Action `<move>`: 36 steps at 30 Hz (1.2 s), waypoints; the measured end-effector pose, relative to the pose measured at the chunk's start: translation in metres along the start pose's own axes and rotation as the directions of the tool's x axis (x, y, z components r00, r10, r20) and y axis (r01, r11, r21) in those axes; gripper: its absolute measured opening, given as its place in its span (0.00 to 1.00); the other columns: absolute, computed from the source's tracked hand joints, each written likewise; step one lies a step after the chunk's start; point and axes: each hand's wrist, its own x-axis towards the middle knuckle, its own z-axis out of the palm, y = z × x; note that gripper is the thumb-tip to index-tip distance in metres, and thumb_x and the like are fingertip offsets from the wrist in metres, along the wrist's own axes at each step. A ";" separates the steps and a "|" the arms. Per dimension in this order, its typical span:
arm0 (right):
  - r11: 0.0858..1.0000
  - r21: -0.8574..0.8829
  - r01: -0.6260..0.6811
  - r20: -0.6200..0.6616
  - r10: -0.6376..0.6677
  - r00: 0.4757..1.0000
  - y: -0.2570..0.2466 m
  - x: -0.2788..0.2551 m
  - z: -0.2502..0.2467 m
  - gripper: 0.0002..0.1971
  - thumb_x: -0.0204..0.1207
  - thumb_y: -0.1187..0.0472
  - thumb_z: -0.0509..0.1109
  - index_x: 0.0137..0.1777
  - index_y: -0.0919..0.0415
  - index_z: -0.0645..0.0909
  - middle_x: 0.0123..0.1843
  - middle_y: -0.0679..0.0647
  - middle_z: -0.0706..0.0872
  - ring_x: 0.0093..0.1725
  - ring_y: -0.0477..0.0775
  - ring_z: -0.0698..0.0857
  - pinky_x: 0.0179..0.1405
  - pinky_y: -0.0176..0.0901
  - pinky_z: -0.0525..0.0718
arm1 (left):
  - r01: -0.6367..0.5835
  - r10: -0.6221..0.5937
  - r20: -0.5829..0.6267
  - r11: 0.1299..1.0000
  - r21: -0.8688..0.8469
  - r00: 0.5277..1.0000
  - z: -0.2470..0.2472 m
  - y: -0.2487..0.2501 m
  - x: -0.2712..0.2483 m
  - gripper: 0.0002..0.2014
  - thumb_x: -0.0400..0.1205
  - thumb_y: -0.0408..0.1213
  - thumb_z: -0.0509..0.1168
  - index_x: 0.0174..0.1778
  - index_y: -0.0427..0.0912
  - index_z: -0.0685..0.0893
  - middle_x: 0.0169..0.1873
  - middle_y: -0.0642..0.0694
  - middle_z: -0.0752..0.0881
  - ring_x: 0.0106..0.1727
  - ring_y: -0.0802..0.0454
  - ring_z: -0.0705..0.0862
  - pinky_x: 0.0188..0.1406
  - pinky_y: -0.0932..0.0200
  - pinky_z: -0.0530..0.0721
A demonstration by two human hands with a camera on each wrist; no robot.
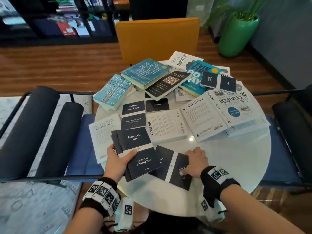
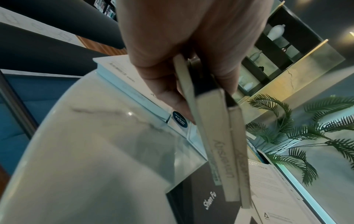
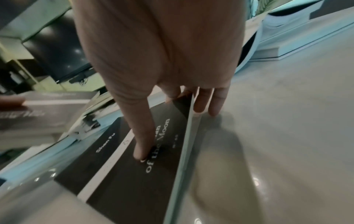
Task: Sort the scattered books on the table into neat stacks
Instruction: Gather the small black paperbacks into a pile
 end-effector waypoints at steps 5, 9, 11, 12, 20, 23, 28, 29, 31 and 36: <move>0.819 0.573 0.007 0.006 -0.012 1.000 0.011 -0.002 -0.010 0.09 0.83 0.57 0.63 0.59 0.59 0.76 0.65 0.60 0.72 0.63 0.57 0.77 0.69 0.51 0.75 | -0.013 0.011 -0.049 0.999 -0.038 0.999 -0.011 -0.004 -0.004 0.36 0.71 0.40 0.80 0.70 0.46 0.67 0.57 0.51 0.82 0.58 0.50 0.84 0.60 0.47 0.84; 0.544 0.839 -0.024 -0.023 0.079 0.997 0.016 -0.005 -0.028 0.07 0.84 0.63 0.61 0.47 0.63 0.78 0.51 0.66 0.85 0.47 0.59 0.83 0.51 0.52 0.78 | -0.031 0.029 -0.096 0.999 -0.022 0.995 -0.023 -0.006 -0.007 0.35 0.71 0.39 0.80 0.68 0.46 0.67 0.54 0.54 0.81 0.54 0.54 0.84 0.58 0.50 0.83; 0.457 0.889 -0.005 -0.037 0.084 0.996 0.007 -0.010 -0.042 0.07 0.84 0.64 0.60 0.45 0.63 0.76 0.45 0.62 0.83 0.42 0.56 0.81 0.42 0.47 0.75 | -0.039 0.038 -0.097 0.999 -0.006 0.995 -0.026 -0.004 -0.009 0.34 0.71 0.38 0.80 0.67 0.46 0.66 0.54 0.52 0.81 0.56 0.51 0.84 0.60 0.49 0.82; 0.449 0.894 0.001 -0.031 0.058 0.998 -0.001 -0.013 -0.048 0.09 0.84 0.63 0.59 0.43 0.61 0.76 0.43 0.60 0.82 0.40 0.55 0.80 0.40 0.45 0.74 | -0.045 0.045 -0.090 0.999 0.003 0.995 -0.026 -0.004 -0.010 0.34 0.71 0.37 0.79 0.67 0.45 0.66 0.53 0.53 0.80 0.56 0.51 0.83 0.58 0.52 0.81; 0.568 0.803 0.180 -0.282 0.097 0.954 -0.042 -0.008 -0.065 0.12 0.82 0.63 0.58 0.36 0.59 0.72 0.39 0.53 0.78 0.42 0.52 0.77 0.37 0.41 0.71 | -0.026 0.027 -0.110 1.000 0.012 0.994 -0.019 0.005 -0.017 0.36 0.74 0.35 0.77 0.73 0.37 0.65 0.55 0.49 0.79 0.54 0.52 0.81 0.54 0.57 0.77; 0.438 0.883 0.166 -0.236 0.109 0.966 -0.052 -0.014 -0.067 0.11 0.81 0.62 0.59 0.36 0.58 0.73 0.41 0.55 0.78 0.41 0.52 0.77 0.38 0.44 0.72 | -0.011 0.012 -0.095 1.000 0.007 0.995 -0.021 -0.001 -0.016 0.36 0.73 0.38 0.78 0.72 0.37 0.66 0.60 0.47 0.81 0.57 0.51 0.83 0.56 0.56 0.80; 0.406 0.912 0.052 -0.004 -0.119 0.993 -0.087 -0.018 -0.054 0.06 0.85 0.62 0.54 0.47 0.63 0.69 0.36 0.56 0.72 0.31 0.48 0.72 0.24 0.37 0.67 | 0.013 -0.017 -0.039 0.994 -0.108 0.999 -0.017 -0.002 -0.015 0.29 0.77 0.40 0.73 0.71 0.39 0.69 0.60 0.44 0.84 0.56 0.52 0.87 0.50 0.59 0.86; 0.440 0.896 0.054 0.018 -0.157 0.987 -0.095 -0.017 -0.049 0.07 0.85 0.61 0.54 0.48 0.64 0.70 0.37 0.56 0.72 0.31 0.48 0.72 0.23 0.37 0.66 | 0.012 -0.017 -0.038 0.992 -0.127 0.999 -0.016 0.002 -0.014 0.27 0.78 0.40 0.72 0.70 0.40 0.69 0.59 0.45 0.85 0.55 0.54 0.87 0.48 0.62 0.86; 0.527 0.847 0.065 0.050 -0.202 0.978 -0.109 -0.011 -0.037 0.10 0.86 0.57 0.53 0.53 0.64 0.70 0.40 0.55 0.74 0.33 0.48 0.72 0.24 0.37 0.67 | -0.007 -0.001 -0.051 0.988 -0.152 0.999 -0.020 0.011 -0.009 0.24 0.79 0.38 0.72 0.67 0.43 0.70 0.57 0.49 0.85 0.54 0.56 0.86 0.51 0.62 0.84; 0.709 0.673 0.212 -0.012 -0.277 0.961 -0.141 0.014 -0.034 0.10 0.85 0.49 0.58 0.41 0.49 0.70 0.40 0.46 0.78 0.36 0.45 0.76 0.39 0.40 0.74 | -0.017 0.007 -0.076 0.991 -0.131 0.997 -0.051 0.031 0.021 0.27 0.76 0.39 0.75 0.66 0.44 0.70 0.56 0.52 0.84 0.53 0.58 0.85 0.51 0.61 0.81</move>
